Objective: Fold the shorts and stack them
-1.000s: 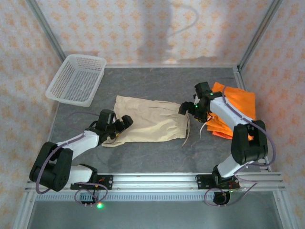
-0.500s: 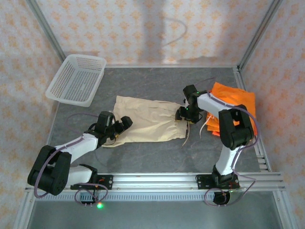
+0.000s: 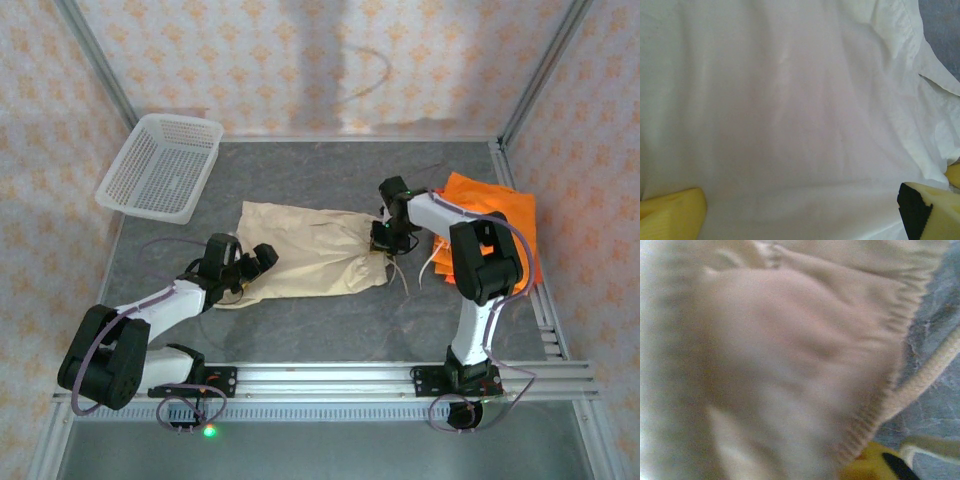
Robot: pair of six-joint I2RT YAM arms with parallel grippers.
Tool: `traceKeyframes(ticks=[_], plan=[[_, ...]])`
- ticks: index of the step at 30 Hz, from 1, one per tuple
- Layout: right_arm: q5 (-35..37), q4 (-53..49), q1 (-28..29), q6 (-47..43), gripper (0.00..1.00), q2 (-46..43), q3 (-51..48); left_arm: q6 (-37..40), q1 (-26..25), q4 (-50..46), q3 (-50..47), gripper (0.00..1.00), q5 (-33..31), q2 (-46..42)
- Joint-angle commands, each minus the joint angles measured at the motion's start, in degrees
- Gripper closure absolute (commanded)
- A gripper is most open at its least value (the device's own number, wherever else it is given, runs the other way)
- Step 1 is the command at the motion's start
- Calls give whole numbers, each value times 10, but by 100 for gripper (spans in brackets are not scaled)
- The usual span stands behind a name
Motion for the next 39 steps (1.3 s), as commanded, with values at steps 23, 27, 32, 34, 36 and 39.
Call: traceKeyframes(ticks=[23, 27, 32, 34, 36, 39], plan=[[394, -272, 17, -118, 100, -50, 194, 26, 3, -221, 55, 0, -50, -186], [480, -329, 24, -139, 100, -34, 250, 26, 3, -225, 54, 0, -51, -190], [605, -385, 39, -163, 100, -16, 306, 30, 3, -234, 55, 0, -54, -198], [657, -394, 49, -173, 100, -16, 312, 31, 3, -235, 54, 0, -55, -199], [711, -400, 62, -183, 100, -16, 316, 31, 4, -236, 52, 0, -55, -199], [772, -425, 84, -176, 100, 5, 339, 29, 4, -235, 50, 0, -54, -199]])
